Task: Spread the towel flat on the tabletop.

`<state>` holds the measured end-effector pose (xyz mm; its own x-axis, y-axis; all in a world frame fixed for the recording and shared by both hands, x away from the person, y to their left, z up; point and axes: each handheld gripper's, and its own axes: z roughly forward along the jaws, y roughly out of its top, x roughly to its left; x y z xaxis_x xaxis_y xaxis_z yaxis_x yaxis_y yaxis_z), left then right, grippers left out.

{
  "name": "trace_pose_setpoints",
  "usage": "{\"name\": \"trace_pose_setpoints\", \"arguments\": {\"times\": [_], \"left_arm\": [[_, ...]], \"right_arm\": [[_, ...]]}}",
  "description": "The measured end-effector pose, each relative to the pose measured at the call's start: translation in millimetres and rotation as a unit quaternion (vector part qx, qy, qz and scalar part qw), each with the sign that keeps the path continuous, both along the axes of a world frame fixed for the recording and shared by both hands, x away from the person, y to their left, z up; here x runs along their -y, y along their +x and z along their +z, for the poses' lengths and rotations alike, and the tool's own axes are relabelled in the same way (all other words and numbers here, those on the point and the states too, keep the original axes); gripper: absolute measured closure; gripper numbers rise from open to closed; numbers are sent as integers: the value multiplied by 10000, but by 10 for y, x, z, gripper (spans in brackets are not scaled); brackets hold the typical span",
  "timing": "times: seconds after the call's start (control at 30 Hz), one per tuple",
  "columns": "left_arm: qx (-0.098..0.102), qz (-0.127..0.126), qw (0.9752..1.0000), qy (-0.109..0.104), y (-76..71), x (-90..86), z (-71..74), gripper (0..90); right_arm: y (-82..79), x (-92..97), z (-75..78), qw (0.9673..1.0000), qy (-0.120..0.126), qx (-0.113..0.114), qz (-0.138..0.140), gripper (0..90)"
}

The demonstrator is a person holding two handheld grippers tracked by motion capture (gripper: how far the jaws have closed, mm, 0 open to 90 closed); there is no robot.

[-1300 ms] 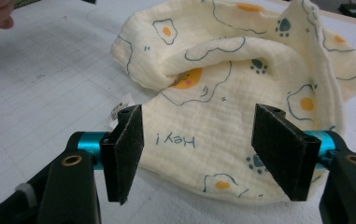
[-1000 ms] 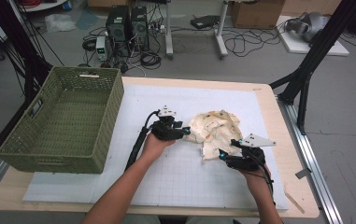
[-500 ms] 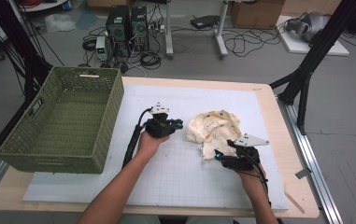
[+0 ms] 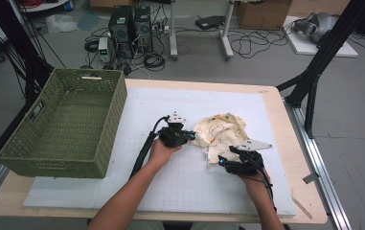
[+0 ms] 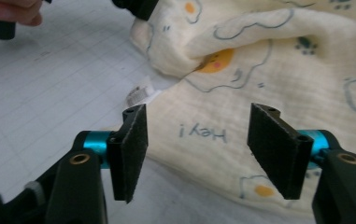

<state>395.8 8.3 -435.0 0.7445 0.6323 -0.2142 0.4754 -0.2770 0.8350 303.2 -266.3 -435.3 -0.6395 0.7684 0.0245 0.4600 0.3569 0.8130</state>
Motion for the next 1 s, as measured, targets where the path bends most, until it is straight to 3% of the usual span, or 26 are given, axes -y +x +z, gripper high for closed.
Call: {"name": "trace_pose_setpoints", "arguments": {"times": [0.1, 0.27, 0.4, 0.53, 0.63, 0.73, 0.87, 1.0], "left_arm": [[43, 151, 9998, -82, 16, -78, 35, 875], [72, 287, 9994, -190, 28, -202, 89, 875], [114, 420, 9987, -276, 40, -315, 121, 874], [172, 581, 9976, -326, 55, -449, 162, 874], [252, 733, 9965, -326, 57, -535, 198, 874], [368, 873, 9950, -328, 65, -630, 246, 874], [456, 1089, 9924, -336, 101, -787, 315, 874], [486, 1354, 9892, -290, 135, -923, 337, 874]], "right_arm": [[14, -113, -45, 9996, -101, -80, 234, 461], [49, -321, -111, 9980, -47, -263, 567, 554], [73, -434, -149, 9977, -317, -244, 551, 684], [73, -437, -148, 9978, -283, -286, 528, 840], [55, -482, -141, 9960, -167, -434, 758, 866], [-21, -627, -137, 9910, -99, -529, 1223, 866], [-144, -865, -137, 9802, -88, -565, 1895, 864], [-244, -1058, -141, 9672, 13, -680, 2449, 859]]}}
